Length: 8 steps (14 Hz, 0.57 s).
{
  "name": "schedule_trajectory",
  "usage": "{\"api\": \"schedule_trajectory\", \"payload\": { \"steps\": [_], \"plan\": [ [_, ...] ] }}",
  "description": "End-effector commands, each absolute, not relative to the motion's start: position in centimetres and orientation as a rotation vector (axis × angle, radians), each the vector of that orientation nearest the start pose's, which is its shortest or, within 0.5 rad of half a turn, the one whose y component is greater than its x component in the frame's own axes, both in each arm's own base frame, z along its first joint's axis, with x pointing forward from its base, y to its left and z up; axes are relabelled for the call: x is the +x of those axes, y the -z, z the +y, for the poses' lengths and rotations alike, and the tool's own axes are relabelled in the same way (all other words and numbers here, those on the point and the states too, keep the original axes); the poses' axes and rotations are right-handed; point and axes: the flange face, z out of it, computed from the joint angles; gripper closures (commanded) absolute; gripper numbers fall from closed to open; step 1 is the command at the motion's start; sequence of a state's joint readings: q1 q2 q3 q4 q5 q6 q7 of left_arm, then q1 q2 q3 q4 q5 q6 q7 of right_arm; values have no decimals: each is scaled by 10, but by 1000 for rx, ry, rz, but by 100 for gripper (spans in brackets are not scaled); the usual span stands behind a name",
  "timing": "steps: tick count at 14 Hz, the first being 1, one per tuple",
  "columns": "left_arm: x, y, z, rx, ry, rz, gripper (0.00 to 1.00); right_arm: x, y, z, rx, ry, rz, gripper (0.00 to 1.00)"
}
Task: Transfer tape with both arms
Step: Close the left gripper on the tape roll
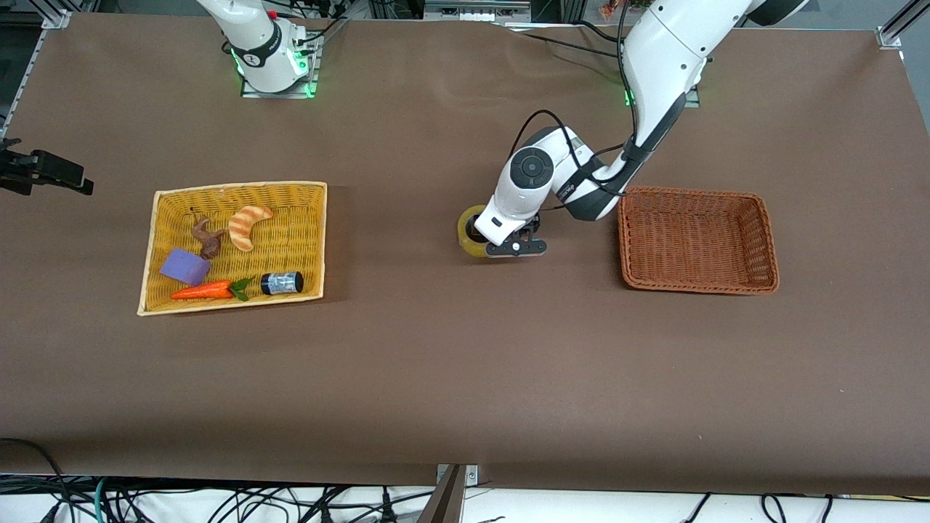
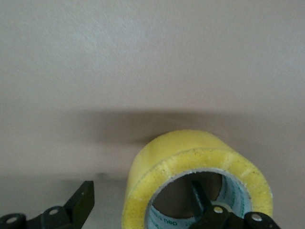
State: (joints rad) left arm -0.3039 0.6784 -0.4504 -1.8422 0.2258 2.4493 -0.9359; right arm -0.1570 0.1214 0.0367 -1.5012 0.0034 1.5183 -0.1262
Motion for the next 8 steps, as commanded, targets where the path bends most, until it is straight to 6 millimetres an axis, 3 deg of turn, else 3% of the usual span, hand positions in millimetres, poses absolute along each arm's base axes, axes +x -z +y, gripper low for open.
{"api": "schedule_trajectory", "payload": {
  "steps": [1,2,5,8],
  "plan": [
    [481,-192,-428,-3216,-131,-100,56,581,-589,-70,-3121,-149,-5,0],
    [482,-194,-427,-3216,-128,-102,99,581,-589,-70,-3119,-151,-5,0],
    [492,-217,-412,-3168,-140,-111,100,581,-588,-70,-3119,-155,-5,0],
    [505,-265,-385,-3107,-124,14,100,581,-589,-71,-3119,-153,-2,0]
  ]
}}
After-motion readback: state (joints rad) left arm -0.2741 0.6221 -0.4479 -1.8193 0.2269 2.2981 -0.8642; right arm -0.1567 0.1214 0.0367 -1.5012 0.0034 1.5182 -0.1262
